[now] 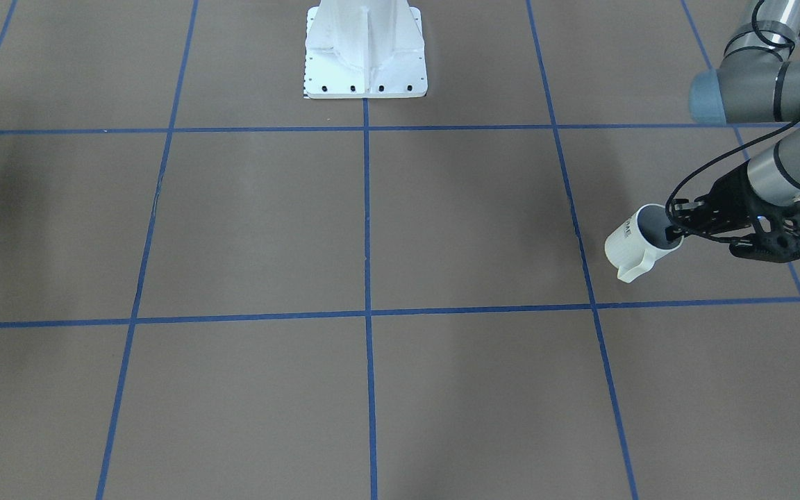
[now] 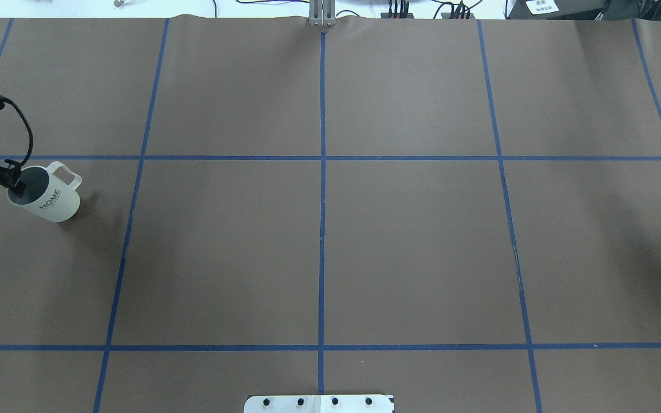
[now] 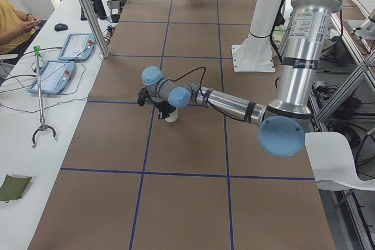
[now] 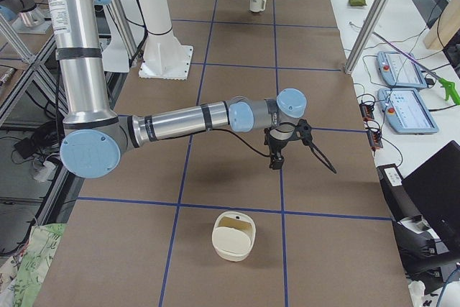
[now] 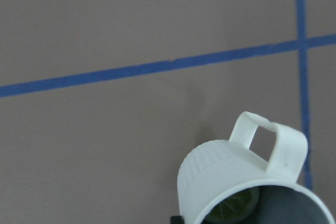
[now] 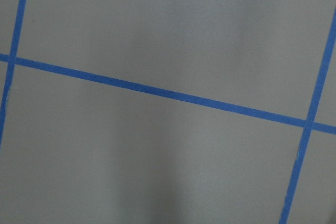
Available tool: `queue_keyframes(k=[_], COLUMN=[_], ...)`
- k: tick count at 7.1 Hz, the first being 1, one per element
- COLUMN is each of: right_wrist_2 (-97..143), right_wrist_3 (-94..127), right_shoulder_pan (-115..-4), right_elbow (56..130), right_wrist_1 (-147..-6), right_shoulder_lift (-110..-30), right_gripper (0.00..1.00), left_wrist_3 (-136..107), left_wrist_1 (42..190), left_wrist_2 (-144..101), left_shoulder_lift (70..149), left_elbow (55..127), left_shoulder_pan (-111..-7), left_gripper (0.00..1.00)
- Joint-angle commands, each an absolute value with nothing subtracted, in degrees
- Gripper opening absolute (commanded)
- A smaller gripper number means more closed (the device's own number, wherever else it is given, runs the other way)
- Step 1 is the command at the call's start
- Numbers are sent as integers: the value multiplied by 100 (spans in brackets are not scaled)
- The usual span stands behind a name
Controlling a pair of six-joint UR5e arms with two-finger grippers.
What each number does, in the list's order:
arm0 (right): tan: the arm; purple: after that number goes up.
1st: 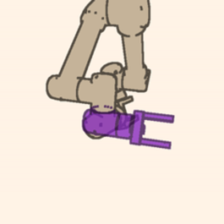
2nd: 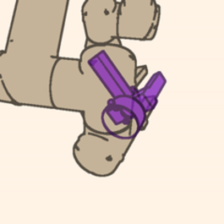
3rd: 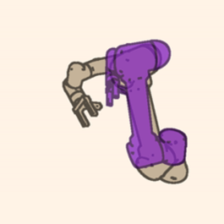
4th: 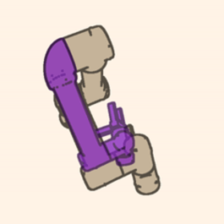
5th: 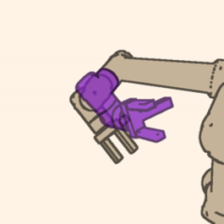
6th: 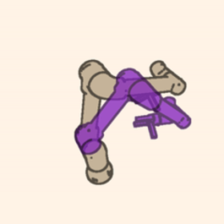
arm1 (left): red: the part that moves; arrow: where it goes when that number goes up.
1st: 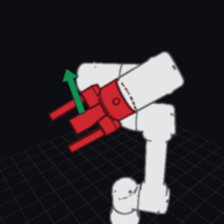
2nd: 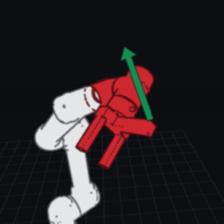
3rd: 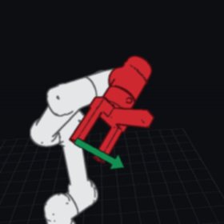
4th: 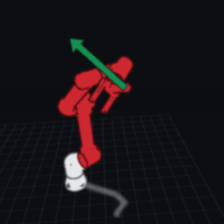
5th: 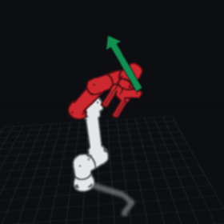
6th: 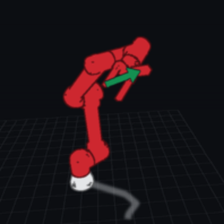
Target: Left arm hands cup to right arm to dump lemon
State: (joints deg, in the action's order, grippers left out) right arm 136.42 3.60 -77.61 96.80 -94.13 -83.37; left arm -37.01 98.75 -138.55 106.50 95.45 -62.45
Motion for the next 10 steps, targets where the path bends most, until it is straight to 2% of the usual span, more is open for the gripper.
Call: queue_keyframes(k=[1,3,6,7,8,10], right_wrist_2=[13736,13711,11926,11570,11349,10466], right_wrist_3=[360,1163,3649,4170,4444,4517], right_shoulder_pan=[-7735,-7533,-6062,-5603,-5338,-4644], right_elbow=[9738,9729,9738,9782,9808,9983], right_wrist_1=[-9248,-7778,-4528,-3856,-3510,-3314], right_shoulder_lift=[-8174,-8174,-8165,-8156,-7982,-7639], right_gripper=[100,100,99,99,99,99], left_wrist_3=[-5467,-7078,-9013,-9331,-9665,-9764], left_wrist_1=[9730,9729,9712,9573,9058,8615], left_wrist_2=[-13861,-13625,-13149,-13027,-12973,-12964], left_shoulder_lift=[11808,12941,14725,15139,15561,15732], left_elbow=[9510,9030,7302,6851,6499,6416], left_shoulder_pan=[-5682,-5169,-4686,-4658,-4597,-4614], left_gripper=[0,0,0,0,0,0])
